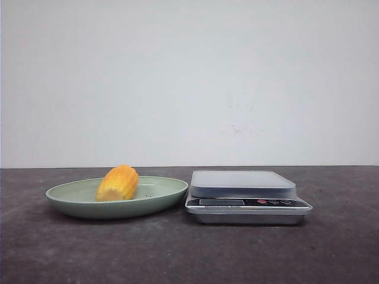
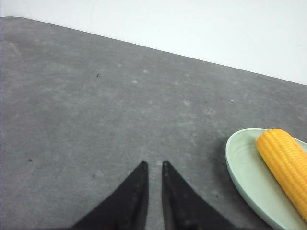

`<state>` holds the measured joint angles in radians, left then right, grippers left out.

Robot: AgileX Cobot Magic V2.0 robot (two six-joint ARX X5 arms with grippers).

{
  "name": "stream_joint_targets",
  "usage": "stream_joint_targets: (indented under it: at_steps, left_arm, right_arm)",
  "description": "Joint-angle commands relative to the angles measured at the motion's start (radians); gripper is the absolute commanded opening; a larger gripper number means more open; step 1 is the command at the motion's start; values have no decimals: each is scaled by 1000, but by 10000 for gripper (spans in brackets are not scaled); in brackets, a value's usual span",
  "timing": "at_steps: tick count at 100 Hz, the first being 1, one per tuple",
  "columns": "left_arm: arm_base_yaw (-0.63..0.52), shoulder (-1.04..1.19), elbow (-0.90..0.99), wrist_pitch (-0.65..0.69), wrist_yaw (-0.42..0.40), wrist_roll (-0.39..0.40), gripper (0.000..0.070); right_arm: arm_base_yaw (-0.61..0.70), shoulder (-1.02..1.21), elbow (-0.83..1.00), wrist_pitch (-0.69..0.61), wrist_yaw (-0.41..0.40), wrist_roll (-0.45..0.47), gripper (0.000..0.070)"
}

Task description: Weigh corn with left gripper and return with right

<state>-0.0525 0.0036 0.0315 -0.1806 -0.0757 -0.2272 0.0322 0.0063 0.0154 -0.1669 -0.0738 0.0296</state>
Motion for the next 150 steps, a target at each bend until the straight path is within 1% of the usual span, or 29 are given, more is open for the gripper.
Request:
stream_joint_targets:
  at_steps: [1,91,99,115,150]
  left_arm:
    - [0,0,-18,-5,2,10,6]
    - [0,0,-18,-2,-2,0,4]
    - [0,0,-18,-5,0,19,4]
    - [0,2,-18,-9,36,80,4]
    - [0,2,-18,-10,50,80,4]
  right_arm:
    - [0,-2,-2,16,3,-7,5]
    - [0,-2,-2,7,-5,-1,5]
    - [0,-2,-2,4,-4,0,5]
    - [0,-2,-2,-5,-5,10,5]
    - [0,-2,-2,-2,-6,20,5]
